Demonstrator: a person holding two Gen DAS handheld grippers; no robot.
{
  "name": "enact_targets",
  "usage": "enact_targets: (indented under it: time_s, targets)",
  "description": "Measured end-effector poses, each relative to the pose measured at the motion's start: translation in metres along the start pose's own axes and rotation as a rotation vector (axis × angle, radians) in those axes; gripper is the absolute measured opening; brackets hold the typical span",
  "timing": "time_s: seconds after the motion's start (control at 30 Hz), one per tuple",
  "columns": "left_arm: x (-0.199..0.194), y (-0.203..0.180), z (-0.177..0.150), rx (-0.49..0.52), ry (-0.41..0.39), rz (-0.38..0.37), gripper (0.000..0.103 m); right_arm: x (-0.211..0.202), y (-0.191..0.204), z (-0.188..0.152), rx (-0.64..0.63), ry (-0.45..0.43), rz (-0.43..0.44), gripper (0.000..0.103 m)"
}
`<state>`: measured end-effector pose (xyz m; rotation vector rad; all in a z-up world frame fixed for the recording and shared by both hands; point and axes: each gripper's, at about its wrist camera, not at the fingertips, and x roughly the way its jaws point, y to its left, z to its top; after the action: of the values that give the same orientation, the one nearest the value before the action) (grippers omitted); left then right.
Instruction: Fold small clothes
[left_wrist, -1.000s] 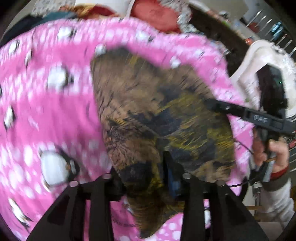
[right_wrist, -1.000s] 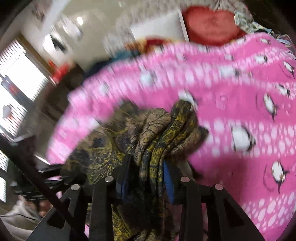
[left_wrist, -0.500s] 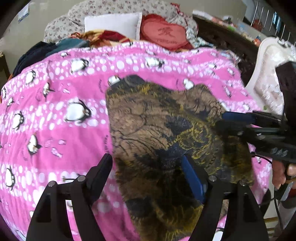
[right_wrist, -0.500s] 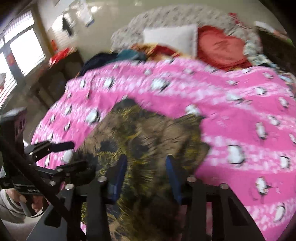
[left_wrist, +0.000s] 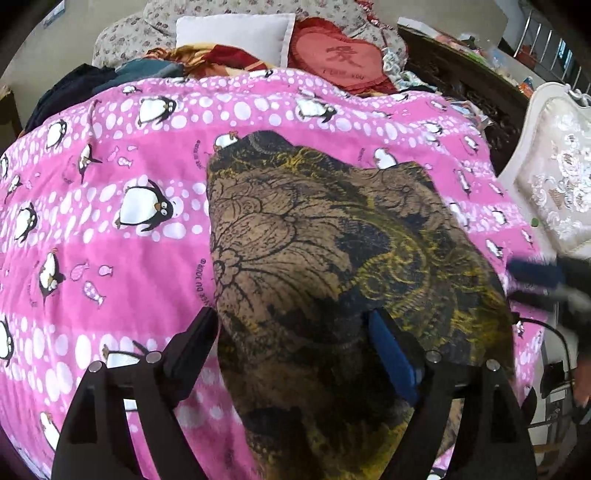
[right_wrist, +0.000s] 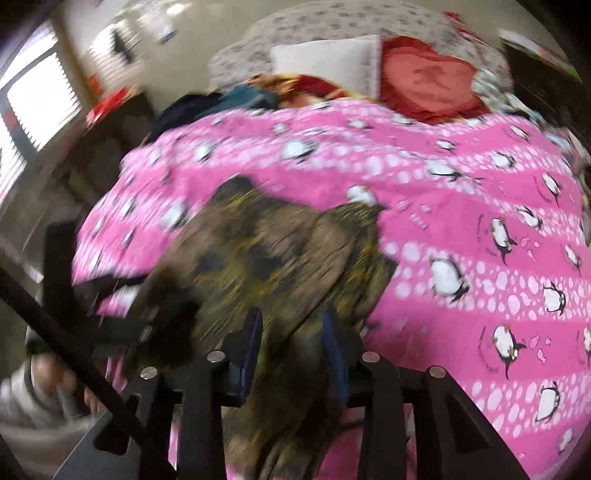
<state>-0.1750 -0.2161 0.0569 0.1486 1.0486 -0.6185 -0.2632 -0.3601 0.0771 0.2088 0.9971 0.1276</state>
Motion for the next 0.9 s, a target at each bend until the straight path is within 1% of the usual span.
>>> enact_targets:
  time_s: [0.03,0.07,0.1,0.2,0.23,0.33,0.4,0.47,0.53,0.6,0.67,0.8,0.9]
  targets:
    - [-0.003,-0.001,0.000,0.007,-0.008,0.005,0.083,0.002,0.006,-0.007,-0.030,0.030,0.005,0.052]
    - [-0.006,-0.003,-0.002,0.016,-0.017,0.015,0.083,0.005,0.010,-0.014,-0.054,0.052,-0.007,0.052]
    - [-0.007,-0.005,-0.003,0.025,-0.026,0.029,0.083,0.011,0.014,-0.021,-0.076,0.072,-0.036,0.052]
    - [-0.007,-0.008,-0.006,0.031,-0.034,0.049,0.083,0.042,0.013,-0.040,-0.114,0.138,-0.165,0.052]
    - [-0.006,-0.008,-0.007,0.029,-0.031,0.048,0.083,0.047,0.010,-0.046,-0.094,0.138,-0.167,0.052]
    - [-0.010,-0.008,-0.011,0.033,-0.042,0.060,0.083,0.031,0.008,-0.049,-0.022,0.079,-0.149,0.052]
    - [-0.014,-0.009,-0.013,0.039,-0.059,0.076,0.083,0.009,0.014,-0.051,-0.001,0.015,-0.145,0.055]
    - [-0.020,-0.008,-0.014,0.033,-0.077,0.083,0.083,-0.012,0.019,-0.054,0.032,-0.042,-0.142,0.074]
    - [-0.026,-0.009,-0.015,0.027,-0.091,0.078,0.083,-0.034,0.025,-0.058,0.068,-0.093,-0.124,0.079]
    - [-0.034,-0.012,-0.016,0.033,-0.113,0.073,0.083,-0.052,0.034,-0.060,0.072,-0.119,-0.102,0.081]
    - [-0.041,-0.015,-0.017,0.042,-0.137,0.078,0.083,-0.067,0.042,-0.064,0.087,-0.137,-0.113,0.091]
    - [-0.052,-0.018,-0.018,0.036,-0.166,0.081,0.083,-0.069,0.045,-0.060,0.126,-0.160,-0.121,0.093]
    - [-0.054,-0.019,-0.018,0.027,-0.160,0.099,0.084,-0.057,0.041,-0.054,0.183,-0.168,-0.163,0.093]
